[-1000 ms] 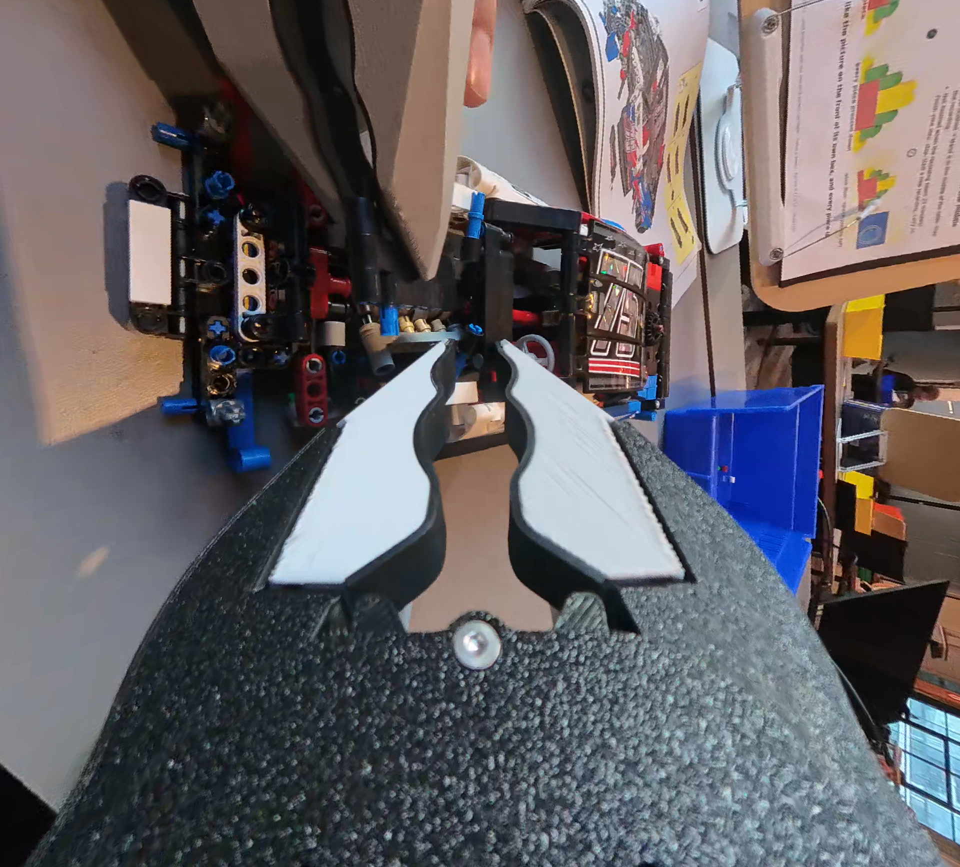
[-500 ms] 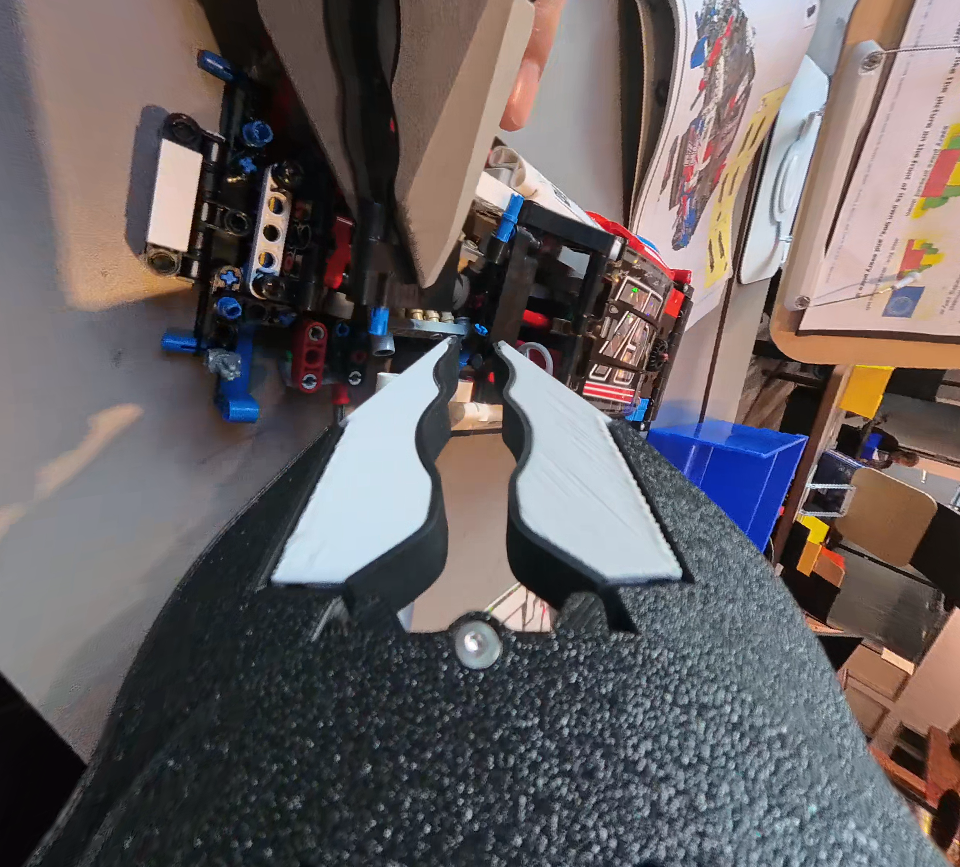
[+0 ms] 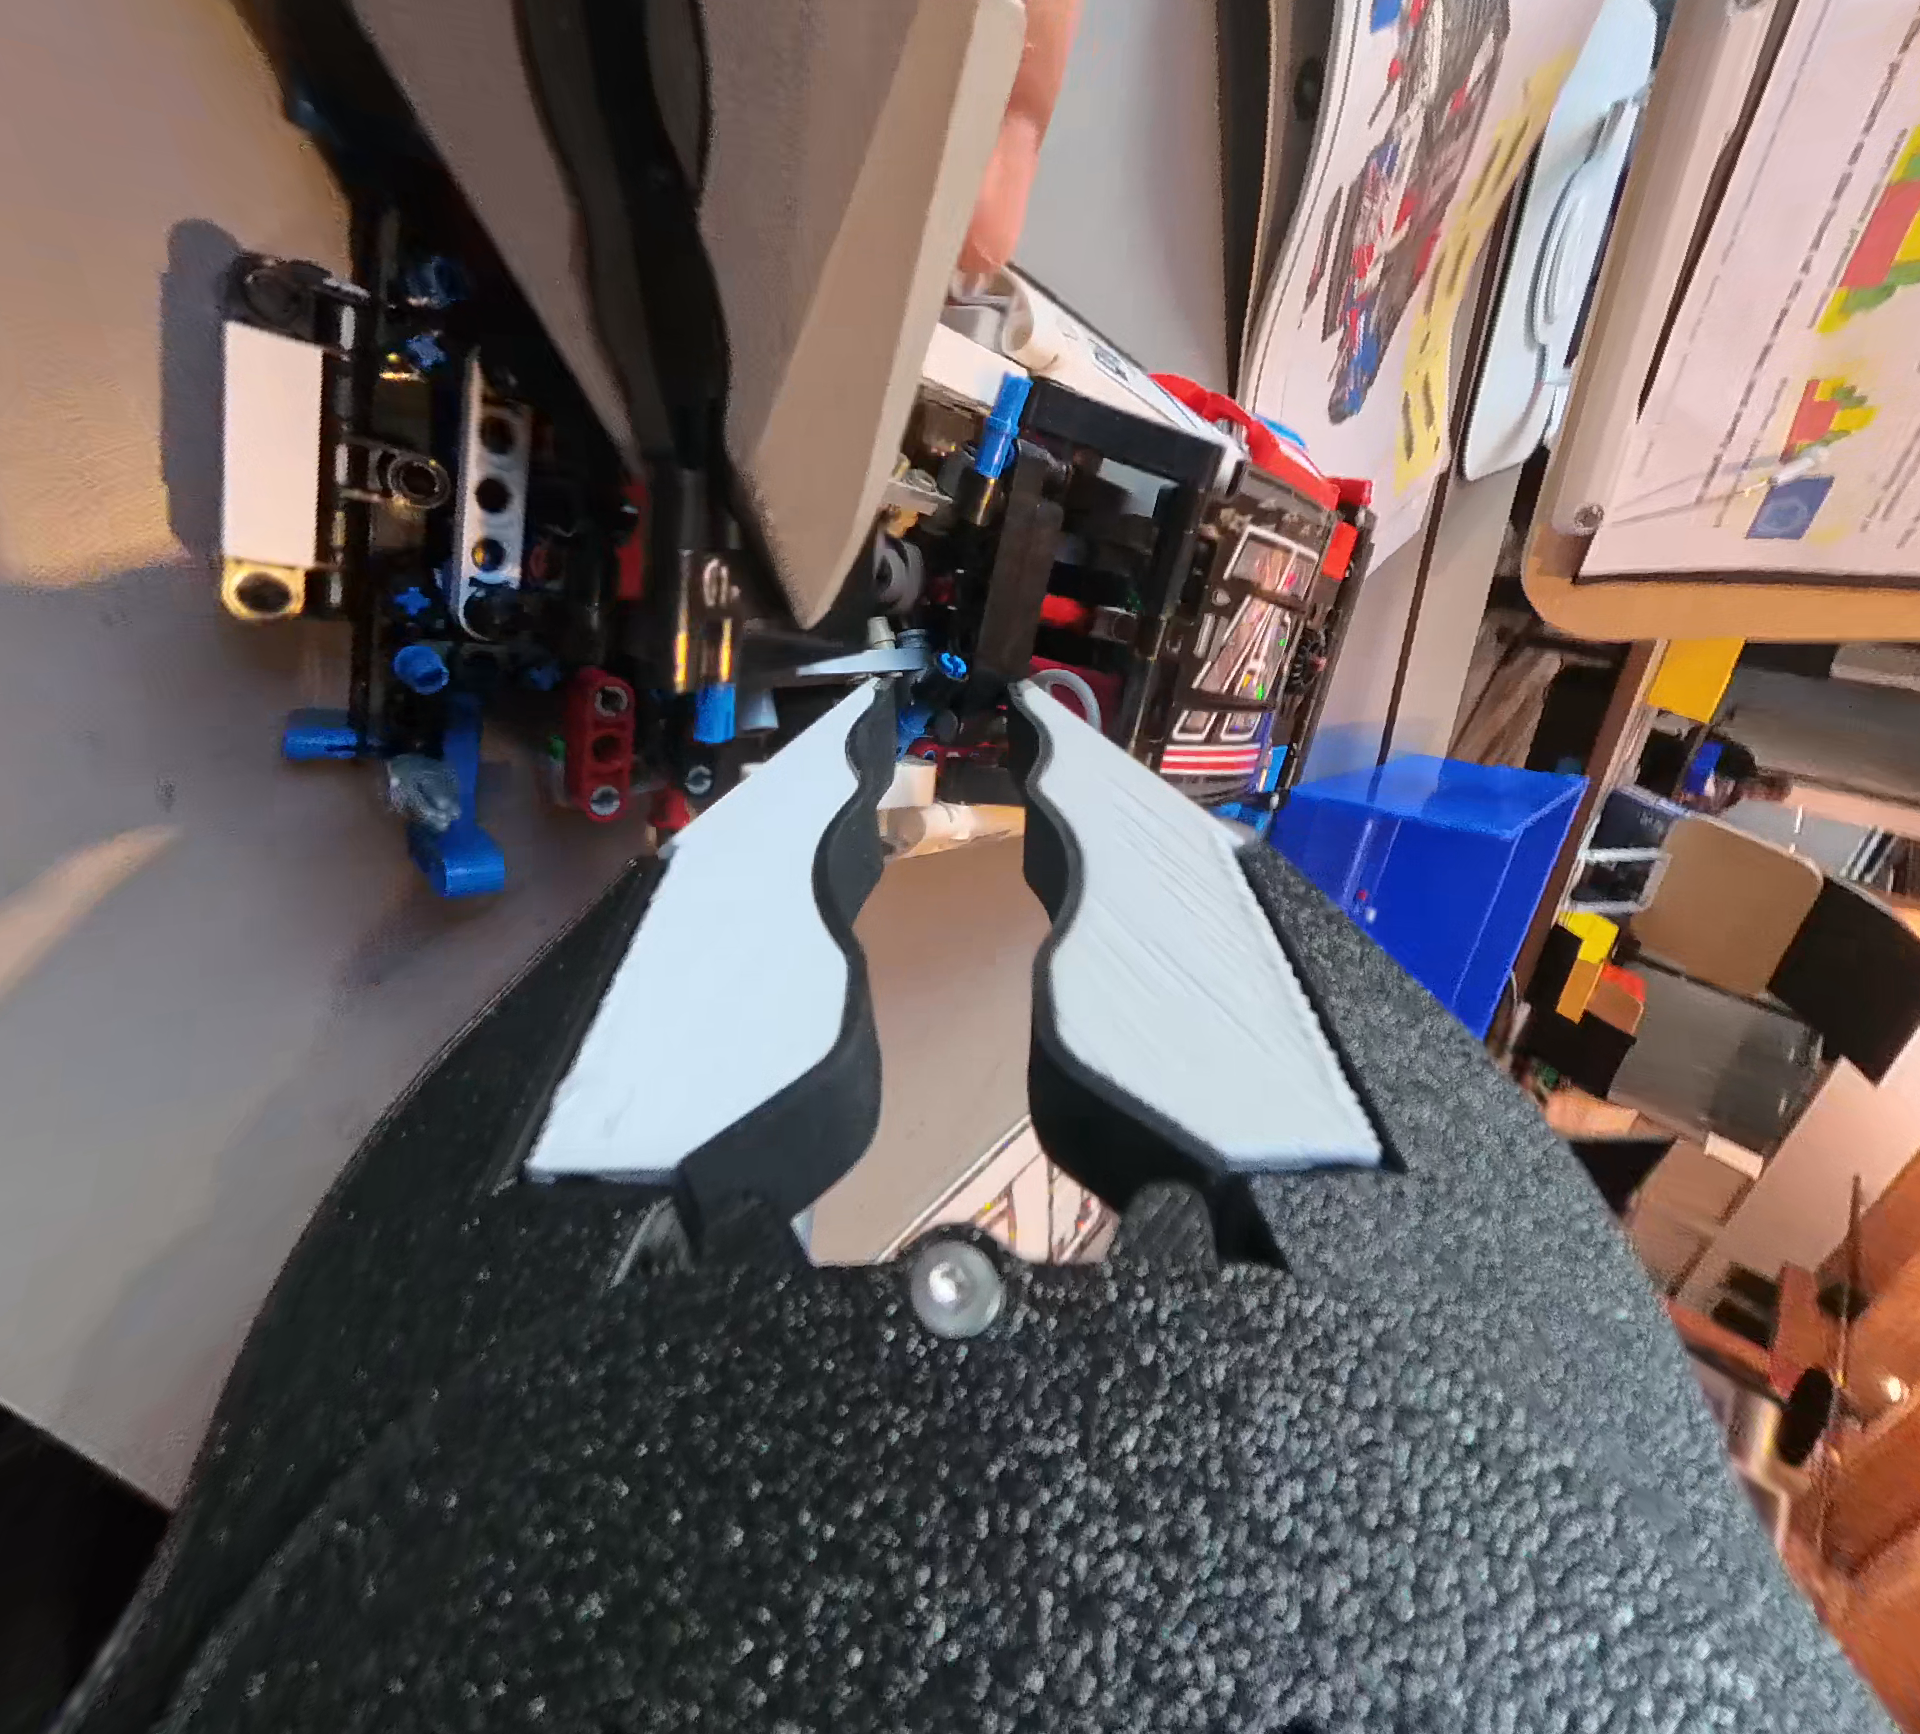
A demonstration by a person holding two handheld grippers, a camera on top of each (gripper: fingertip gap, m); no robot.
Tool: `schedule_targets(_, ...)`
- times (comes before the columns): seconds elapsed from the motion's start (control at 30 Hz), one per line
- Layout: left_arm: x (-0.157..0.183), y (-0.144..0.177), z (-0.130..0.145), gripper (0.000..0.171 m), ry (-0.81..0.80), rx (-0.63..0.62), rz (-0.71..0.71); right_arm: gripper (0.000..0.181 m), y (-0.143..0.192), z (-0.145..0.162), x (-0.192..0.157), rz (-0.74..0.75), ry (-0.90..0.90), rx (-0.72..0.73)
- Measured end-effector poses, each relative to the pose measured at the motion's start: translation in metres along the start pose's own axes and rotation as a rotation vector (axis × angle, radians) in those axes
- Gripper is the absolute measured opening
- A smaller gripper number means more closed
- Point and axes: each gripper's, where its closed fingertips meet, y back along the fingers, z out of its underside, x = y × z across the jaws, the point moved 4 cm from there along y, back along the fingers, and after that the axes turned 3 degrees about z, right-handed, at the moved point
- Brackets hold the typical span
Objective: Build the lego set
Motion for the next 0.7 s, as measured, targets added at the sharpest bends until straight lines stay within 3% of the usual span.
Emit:
schedule_targets(0.27, 0.0051, -0.0016, -0.0022, 0.005, -0.008, -0.010, 0.017, 0.017, -0.0014, 0.0005, -0.0007, 0.077, 0.068, -0.074)
schedule_targets(0.53, 0.0062, -0.0024, -0.0008, 0.005, 0.019, -0.013, 0.028, 0.007, 0.0030, 0.0003, 0.0026, 0.013, 0.215, -0.102)
schedule_targets(0.7, 0.0062, -0.0023, -0.0002, 0.005, 0.019, -0.015, 0.023, 0.008, 0.0023, 0.0001, 0.0033, 0.003, 0.181, -0.089)
